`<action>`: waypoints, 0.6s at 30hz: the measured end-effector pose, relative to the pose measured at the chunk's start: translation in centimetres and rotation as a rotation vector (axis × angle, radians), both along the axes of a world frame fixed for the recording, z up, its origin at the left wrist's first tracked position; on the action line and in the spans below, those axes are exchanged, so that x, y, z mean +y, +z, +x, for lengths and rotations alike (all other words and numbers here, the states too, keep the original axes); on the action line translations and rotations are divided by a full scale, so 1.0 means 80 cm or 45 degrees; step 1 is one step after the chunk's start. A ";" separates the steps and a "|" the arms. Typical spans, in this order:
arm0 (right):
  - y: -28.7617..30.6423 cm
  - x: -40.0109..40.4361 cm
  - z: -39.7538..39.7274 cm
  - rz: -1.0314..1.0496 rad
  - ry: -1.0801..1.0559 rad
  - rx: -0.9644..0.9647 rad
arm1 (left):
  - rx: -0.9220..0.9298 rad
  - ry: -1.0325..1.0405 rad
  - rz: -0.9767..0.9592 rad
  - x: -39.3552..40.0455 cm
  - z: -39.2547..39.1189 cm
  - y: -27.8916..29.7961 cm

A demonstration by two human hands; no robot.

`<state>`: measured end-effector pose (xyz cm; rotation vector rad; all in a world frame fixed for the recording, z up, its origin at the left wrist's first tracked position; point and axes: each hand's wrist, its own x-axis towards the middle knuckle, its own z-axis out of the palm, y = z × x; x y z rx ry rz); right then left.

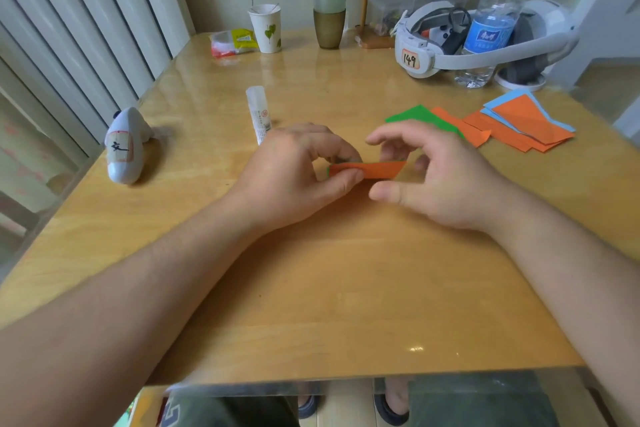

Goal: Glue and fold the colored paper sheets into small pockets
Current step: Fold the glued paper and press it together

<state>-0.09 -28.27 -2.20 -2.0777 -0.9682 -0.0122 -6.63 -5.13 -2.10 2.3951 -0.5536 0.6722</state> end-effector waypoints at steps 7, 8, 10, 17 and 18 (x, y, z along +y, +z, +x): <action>0.013 0.016 -0.004 0.309 -0.282 -0.027 | 0.093 0.084 -0.179 0.000 0.004 0.002; 0.014 0.015 -0.004 0.336 -0.318 -0.005 | 0.108 0.095 -0.194 0.001 0.004 0.001; 0.016 0.016 -0.006 0.376 -0.369 0.016 | 0.140 0.107 -0.215 0.003 0.004 0.001; 0.058 0.019 0.013 0.361 -0.299 -0.266 | 0.330 0.102 -0.669 0.006 0.002 0.007; 0.065 0.023 0.015 0.353 -0.283 -0.357 | 0.467 0.035 -0.896 0.005 0.002 0.011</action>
